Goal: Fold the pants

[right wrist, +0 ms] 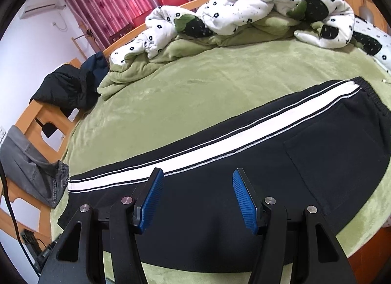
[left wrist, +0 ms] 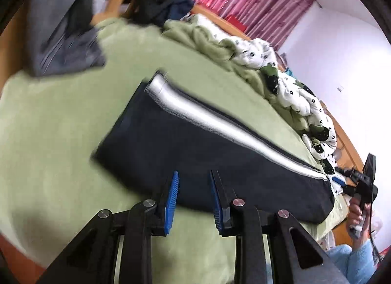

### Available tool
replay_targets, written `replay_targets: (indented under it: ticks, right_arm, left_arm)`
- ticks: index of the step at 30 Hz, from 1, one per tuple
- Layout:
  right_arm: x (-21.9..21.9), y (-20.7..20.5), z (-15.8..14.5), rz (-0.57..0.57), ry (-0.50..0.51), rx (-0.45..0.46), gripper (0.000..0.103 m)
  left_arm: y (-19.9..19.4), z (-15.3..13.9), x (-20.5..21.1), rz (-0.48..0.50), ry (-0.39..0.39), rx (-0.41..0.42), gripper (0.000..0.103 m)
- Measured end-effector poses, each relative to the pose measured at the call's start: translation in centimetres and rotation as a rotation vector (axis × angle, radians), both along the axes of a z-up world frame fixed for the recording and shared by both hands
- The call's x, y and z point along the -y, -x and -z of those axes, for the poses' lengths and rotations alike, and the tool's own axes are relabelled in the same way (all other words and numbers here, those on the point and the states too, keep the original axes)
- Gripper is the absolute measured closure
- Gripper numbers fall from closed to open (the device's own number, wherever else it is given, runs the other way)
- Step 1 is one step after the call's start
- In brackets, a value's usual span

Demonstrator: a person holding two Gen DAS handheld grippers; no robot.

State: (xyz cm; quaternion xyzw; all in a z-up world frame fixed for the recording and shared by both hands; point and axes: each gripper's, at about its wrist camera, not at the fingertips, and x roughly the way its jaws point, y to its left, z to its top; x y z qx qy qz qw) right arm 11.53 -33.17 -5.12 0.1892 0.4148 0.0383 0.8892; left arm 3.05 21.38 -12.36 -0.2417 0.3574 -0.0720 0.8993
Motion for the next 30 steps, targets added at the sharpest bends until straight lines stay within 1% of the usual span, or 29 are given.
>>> replay_targets:
  ticks: [1,2,3,5,6,8,10,11,12,14,16,17,18,19,20,21,23,24,25,26,27,28,29,30]
  right_arm:
    - [-0.1,-0.1,0.2,-0.002,-0.003,-0.004,0.045]
    - [-0.2,-0.3,0.6,-0.006,-0.002,-0.011,0.045]
    - [-0.4,-0.4,0.8,-0.013,0.005,-0.018,0.045]
    - [-0.7,-0.5,1.1,-0.024,0.034,-0.028,0.045]
    - [-0.8,-0.5,1.2,-0.027,0.049,-0.030,0.045]
    - [-0.8,-0.5,1.6,-0.033,0.091,-0.036,0.045]
    - [-0.5,-0.5,2.1,-0.031,0.128,-0.047,0.045]
    - [-0.1,-0.6,2.4,-0.022,0.131,-0.056,0.045]
    - [0.3,-0.6,2.7,-0.016,0.125,-0.068,0.045]
    - [1.3,-0.9,3.5,0.000,0.097,-0.102,0.045]
    - [2.0,-1.1,4.1,0.017,0.089,-0.117,0.045]
    - [2.3,-1.3,4.4,0.028,0.091,-0.125,0.045]
    - [2.6,-1.5,4.8,0.038,0.090,-0.137,0.045]
    - [2.6,-1.8,5.3,0.043,0.090,-0.150,0.045]
    - [2.8,-2.0,5.8,0.047,0.090,-0.169,0.045]
    - [2.8,-2.2,6.0,0.051,0.090,-0.180,0.045]
    - [2.7,-2.4,6.3,0.043,0.085,-0.190,0.045]
    - [2.7,-2.6,6.3,0.040,0.089,-0.186,0.045]
    - [2.6,-2.7,6.4,0.038,0.097,-0.179,0.045]
    - [2.3,-2.9,6.5,0.036,0.114,-0.173,0.045]
    - [2.1,-3.2,6.6,0.035,0.127,-0.175,0.045]
    - [1.9,-3.6,6.8,0.028,0.140,-0.180,0.045]
    - [1.6,-3.9,6.9,0.017,0.150,-0.189,0.045]
    - [1.4,-4.4,7.0,0.004,0.165,-0.200,0.045]
  left_arm:
    - [-1.4,-0.7,0.2,0.002,-0.031,0.009,0.055]
    - [-2.9,-1.3,0.5,-0.006,-0.073,0.020,0.031]
    - [-4.3,-1.7,0.5,-0.029,-0.125,0.025,0.028]
    - [-7.8,-2.1,0.8,-0.044,-0.202,0.004,0.029]
    - [-9.2,-2.0,0.6,-0.043,-0.215,-0.009,0.030]
    - [-12.0,-1.7,0.1,-0.048,-0.215,-0.032,0.030]
    - [-14.7,-0.8,-0.5,-0.052,-0.226,-0.083,0.030]
    - [-16.0,-0.2,-0.9,-0.060,-0.233,-0.112,0.036]
    - [-16.5,0.1,-1.2,-0.070,-0.232,-0.113,0.040]
    - [-17.7,0.4,-2.0,-0.112,-0.229,-0.102,0.040]
    - [-18.8,1.2,-2.0,-0.127,-0.246,-0.123,0.043]
    - [-19.6,1.8,-1.7,-0.115,-0.260,-0.147,0.065]
    - [-20.3,2.3,-1.3,-0.103,-0.286,-0.177,0.084]
    - [-20.7,2.6,-1.0,-0.098,-0.317,-0.193,0.084]
    - [-20.4,2.3,-0.8,-0.122,-0.357,-0.170,0.086]
    - [-19.3,1.5,-0.9,-0.155,-0.364,-0.130,0.086]
    - [-16.4,-0.3,-1.7,-0.202,-0.319,-0.048,0.086]
    - [-16.0,-0.2,-1.8,-0.205,-0.321,-0.036,0.086]
    - [-16.4,0.6,-1.6,-0.206,-0.348,-0.061,0.086]
    - [-17.2,1.8,-1.8,-0.200,-0.353,-0.111,0.086]
    - [-18.0,2.9,-2.0,-0.190,-0.335,-0.162,0.086]
    - [-18.5,3.5,-2.4,-0.187,-0.321,-0.193,0.085]
    - [-18.6,3.8,-2.8,-0.195,-0.297,-0.204,0.082]
    - [-18.4,3.6,-3.0,-0.205,-0.282,-0.198,0.074]
